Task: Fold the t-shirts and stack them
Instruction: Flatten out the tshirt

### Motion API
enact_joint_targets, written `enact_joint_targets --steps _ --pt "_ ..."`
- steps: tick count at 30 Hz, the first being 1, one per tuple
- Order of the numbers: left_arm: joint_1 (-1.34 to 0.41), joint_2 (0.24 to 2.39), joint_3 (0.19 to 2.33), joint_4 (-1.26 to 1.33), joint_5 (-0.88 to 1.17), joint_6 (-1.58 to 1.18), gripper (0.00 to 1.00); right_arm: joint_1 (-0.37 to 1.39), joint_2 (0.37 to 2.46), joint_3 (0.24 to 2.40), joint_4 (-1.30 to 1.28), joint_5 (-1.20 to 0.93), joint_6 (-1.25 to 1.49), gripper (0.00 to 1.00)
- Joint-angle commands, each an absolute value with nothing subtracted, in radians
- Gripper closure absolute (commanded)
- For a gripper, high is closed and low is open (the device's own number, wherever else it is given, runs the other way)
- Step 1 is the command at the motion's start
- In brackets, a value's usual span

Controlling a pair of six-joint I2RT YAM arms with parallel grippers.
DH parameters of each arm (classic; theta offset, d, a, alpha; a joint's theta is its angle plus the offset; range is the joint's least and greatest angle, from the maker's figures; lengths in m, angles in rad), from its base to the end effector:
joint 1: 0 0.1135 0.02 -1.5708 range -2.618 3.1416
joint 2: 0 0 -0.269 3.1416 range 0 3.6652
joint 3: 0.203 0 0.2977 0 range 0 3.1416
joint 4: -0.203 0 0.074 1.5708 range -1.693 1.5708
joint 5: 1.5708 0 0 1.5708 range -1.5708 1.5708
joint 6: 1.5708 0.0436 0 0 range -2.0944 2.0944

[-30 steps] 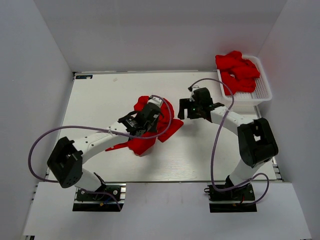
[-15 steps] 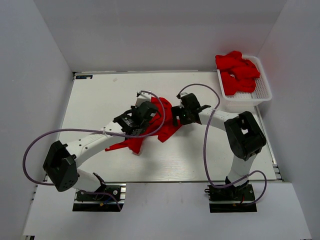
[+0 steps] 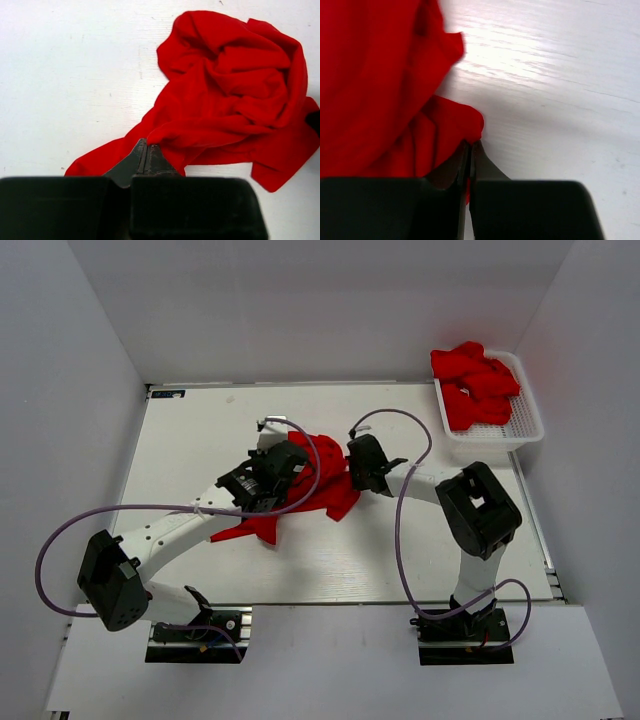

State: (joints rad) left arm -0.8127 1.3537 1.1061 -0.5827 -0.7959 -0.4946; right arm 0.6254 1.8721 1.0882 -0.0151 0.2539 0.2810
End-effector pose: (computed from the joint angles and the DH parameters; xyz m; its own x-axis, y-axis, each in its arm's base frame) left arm 0.2495 -0.2182 0.2858 -0.5305 0.0773 -0.8441 -0.0854 0.9859 0.1439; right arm 0.3548 0.2427 0.1237 -0.6760 -0.1570 -0.7200 -0.2468 0.9688 0.0205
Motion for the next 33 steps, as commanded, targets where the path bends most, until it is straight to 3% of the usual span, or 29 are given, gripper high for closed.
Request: enact_joint_targets --steps 1,6,20,33 --pt "-0.804 1.342 1.137 -0.572 -0.870 -0.523 1.00 0.615 1.844 1.055 -0.012 0.395 0.339 1.00" --pt "-0.773 1.342 1.173 -0.438 -0.948 -0.380 1.00 0.566 1.726 1.095 0.020 0.527 0.337 1.00" --pt "-0.693 1.203 1.319 0.087 -1.100 0.177 1.00 0.302 1.352 1.267 0.175 0.560 0.074 1.00" --pt "-0.684 0.999 1.396 0.169 -1.131 0.383 1.00 0.249 1.011 1.342 0.353 0.686 -0.254 1.00"
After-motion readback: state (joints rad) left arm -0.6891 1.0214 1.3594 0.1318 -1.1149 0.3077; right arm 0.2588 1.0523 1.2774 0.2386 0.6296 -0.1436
